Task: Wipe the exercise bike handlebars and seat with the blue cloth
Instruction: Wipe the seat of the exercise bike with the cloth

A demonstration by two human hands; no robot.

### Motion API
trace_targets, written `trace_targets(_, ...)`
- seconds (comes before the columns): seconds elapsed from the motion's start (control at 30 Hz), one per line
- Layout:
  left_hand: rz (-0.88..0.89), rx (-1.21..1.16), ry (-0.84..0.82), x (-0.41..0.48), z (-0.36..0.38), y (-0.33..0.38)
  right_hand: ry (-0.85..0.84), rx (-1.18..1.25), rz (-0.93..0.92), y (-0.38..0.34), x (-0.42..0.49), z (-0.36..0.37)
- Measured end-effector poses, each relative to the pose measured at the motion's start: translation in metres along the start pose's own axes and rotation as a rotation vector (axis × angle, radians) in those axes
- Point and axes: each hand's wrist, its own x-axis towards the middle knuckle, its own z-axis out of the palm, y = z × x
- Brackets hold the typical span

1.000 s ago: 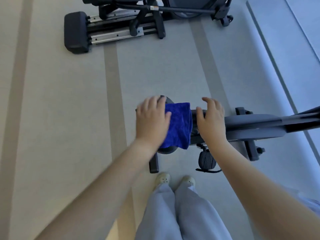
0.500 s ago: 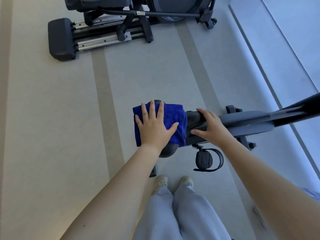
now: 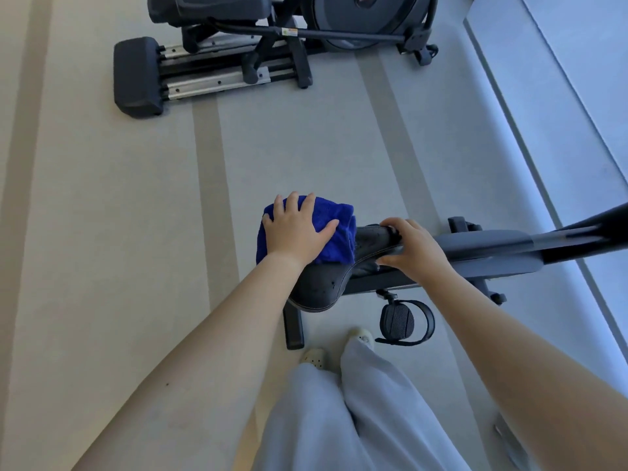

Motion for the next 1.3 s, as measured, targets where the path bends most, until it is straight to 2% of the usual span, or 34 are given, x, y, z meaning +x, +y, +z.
trace_targets(0.37, -0.122, -0.049, -0.025, -0.033, 0.003, 0.01, -0.052, -0.046, -0.039, 0.0, 0.003, -0.006)
trace_targets(0.73, -0.179, 0.034, 0.113, -0.116, 0.046, 0.023, -0.057, -0.032, -0.051, 0.0, 0.0, -0.005)
trace_targets(0.8, -0.191, 0.049, 0.118, -0.113, 0.046, 0.024, -0.053, -0.035, -0.054, 0.002, 0.0, -0.004)
trace_targets(0.93, -0.225, 0.039, 0.027, -0.092, 0.035, 0.027, -0.041, -0.031, -0.059, 0.003, 0.001, -0.003)
trace_targets(1.07, -0.305, 0.032, 0.047, -0.07, 0.023, 0.03, -0.036, -0.02, -0.056, 0.003, 0.0, -0.003)
trace_targets(1.3, -0.478, -0.159, 0.023, -0.001, 0.001, 0.014, -0.027, -0.01, -0.064, 0.004, 0.001, -0.001)
